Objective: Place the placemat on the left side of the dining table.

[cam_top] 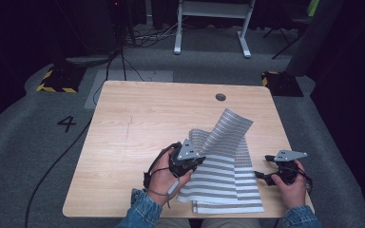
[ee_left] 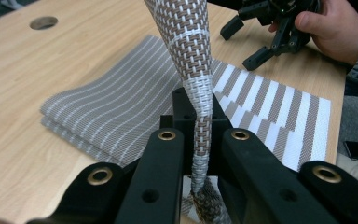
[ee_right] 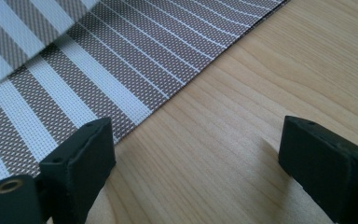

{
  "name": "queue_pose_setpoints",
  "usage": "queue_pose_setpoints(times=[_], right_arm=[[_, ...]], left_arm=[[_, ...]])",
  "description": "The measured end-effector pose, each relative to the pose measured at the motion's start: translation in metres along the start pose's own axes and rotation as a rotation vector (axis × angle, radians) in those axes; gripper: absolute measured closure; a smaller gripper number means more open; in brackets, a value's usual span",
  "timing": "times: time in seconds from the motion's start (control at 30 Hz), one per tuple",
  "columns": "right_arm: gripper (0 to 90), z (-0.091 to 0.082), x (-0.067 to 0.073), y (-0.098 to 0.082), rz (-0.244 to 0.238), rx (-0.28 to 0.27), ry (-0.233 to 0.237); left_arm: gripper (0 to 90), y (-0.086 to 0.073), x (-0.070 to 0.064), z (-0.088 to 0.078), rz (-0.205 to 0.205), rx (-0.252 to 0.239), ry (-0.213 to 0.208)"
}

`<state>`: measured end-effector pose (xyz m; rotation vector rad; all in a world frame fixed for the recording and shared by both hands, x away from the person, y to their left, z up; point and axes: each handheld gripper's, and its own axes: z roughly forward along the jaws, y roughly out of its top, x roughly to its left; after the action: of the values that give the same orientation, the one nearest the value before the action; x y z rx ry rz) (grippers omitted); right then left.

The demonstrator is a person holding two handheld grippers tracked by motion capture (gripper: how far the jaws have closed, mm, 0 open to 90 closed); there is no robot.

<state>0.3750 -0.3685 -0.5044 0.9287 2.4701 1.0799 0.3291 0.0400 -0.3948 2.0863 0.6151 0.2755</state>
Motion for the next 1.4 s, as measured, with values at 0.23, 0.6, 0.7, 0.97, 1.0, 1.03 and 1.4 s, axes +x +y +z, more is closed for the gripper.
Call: queue_pose_setpoints(times=[0.23, 0.6, 0.7, 0.97, 1.0, 1.03, 1.4], right_arm=[[10.9, 0.000, 0.000, 0.000, 0.001, 0.000, 0.000], [10.9, 0.000, 0.000, 0.000, 0.000, 0.000, 0.000], [10.9, 0.000, 0.000, 0.000, -0.003, -0.002, 0.000], [10.9, 0.000, 0.000, 0.000, 0.001, -0.001, 0.001], [10.9, 0.000, 0.000, 0.000, 0.001, -0.001, 0.001], [10.9, 0.000, 0.000, 0.000, 0.001, -0.002, 0.001], [10.9, 0.000, 0.000, 0.000, 0.001, -0.001, 0.001]], left_arm=[[88.4, 0.004, 0.013, -0.027, 0.009, -0.025, 0.002], [88.5, -0.006, 0.034, -0.080, -0.020, -0.065, 0.029], [88.4, -0.010, 0.038, -0.092, -0.027, -0.071, 0.024], [88.4, -0.025, 0.045, -0.121, -0.070, -0.080, 0.036], [88.4, -0.028, 0.047, -0.124, -0.064, -0.064, 0.046], [88.4, -0.032, 0.048, -0.125, -0.076, -0.058, 0.051], [88.3, -0.064, 0.075, -0.115, -0.147, 0.029, 0.120]])
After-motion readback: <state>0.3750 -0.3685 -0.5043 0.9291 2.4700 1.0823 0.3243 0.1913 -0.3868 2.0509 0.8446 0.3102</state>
